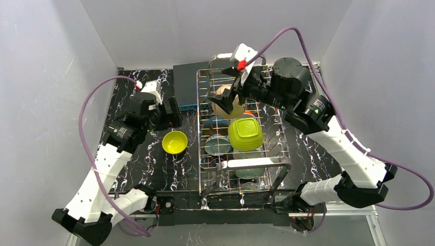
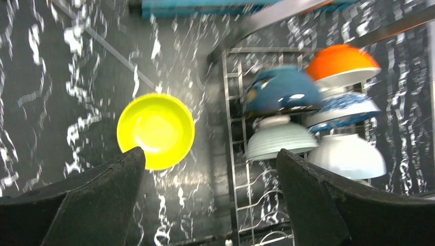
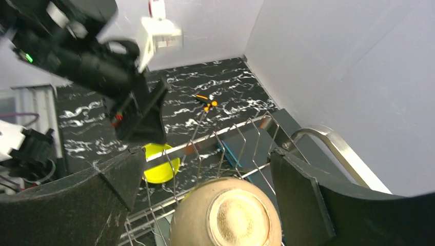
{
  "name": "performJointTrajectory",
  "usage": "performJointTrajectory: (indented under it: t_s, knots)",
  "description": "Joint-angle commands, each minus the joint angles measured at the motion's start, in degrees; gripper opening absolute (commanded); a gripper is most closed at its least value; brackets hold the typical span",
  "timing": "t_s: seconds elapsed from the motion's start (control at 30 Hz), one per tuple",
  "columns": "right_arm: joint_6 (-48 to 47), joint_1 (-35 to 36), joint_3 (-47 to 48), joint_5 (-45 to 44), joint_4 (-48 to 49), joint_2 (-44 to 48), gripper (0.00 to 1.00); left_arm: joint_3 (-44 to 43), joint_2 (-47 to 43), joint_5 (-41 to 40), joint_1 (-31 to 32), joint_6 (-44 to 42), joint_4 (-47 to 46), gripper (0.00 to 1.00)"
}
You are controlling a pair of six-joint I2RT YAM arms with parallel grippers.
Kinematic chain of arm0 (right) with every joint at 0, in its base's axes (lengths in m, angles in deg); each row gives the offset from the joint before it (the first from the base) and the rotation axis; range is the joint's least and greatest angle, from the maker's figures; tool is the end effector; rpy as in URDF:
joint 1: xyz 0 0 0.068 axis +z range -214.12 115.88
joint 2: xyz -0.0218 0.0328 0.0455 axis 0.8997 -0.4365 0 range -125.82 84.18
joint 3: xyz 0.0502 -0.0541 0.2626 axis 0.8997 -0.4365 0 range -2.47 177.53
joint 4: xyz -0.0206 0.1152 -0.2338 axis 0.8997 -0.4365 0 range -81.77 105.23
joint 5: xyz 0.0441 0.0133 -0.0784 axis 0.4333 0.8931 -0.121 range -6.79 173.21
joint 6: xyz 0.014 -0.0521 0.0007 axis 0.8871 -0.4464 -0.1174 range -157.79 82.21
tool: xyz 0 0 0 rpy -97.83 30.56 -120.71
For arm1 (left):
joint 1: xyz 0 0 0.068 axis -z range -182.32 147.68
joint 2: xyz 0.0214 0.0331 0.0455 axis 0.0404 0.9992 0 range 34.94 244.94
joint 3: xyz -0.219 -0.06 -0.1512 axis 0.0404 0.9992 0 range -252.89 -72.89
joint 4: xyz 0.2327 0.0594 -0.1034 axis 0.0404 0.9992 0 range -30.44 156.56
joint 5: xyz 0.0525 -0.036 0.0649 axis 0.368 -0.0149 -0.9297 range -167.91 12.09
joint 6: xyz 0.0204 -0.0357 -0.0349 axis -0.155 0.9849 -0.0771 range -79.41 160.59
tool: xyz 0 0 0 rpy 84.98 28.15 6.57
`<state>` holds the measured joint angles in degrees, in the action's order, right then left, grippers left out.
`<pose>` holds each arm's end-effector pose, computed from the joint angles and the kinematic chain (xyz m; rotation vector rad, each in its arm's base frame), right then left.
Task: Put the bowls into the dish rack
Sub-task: Turn the bowl upside down on the dish rack.
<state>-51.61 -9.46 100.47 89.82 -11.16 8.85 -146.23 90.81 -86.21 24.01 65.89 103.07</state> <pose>0.1422 0.2079 0.5378 -0.9684 1.2569 0.6502 0.1689 -0.0778 0.4148 -0.0744 2.0447 -0.4223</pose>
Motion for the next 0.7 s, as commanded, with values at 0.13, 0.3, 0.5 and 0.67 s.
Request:
performJointTrajectory:
  t_s: [0.13, 0.3, 0.5, 0.67]
  knots:
    - [21.3, -16.0, 2.8, 18.8, 8.2, -3.5, 0.99, 15.5, -1.3, 10.8, -10.3, 9.6, -0.3, 0.98]
    - [31.3, -23.3, -2.4, 24.1, 16.4, -2.2, 0.99, 24.6, -0.3, 15.5, -17.7, 14.9, -4.2, 0.98]
    - [34.0, -25.2, -4.7, 25.4, 19.6, -0.7, 0.99, 34.4, 6.1, 31.8, -28.4, 20.7, -17.2, 0.89]
    - [34.8, -25.4, -4.5, 26.3, 20.6, -0.4, 0.99, 36.9, 13.0, 32.0, -29.6, 23.5, -22.9, 0.77]
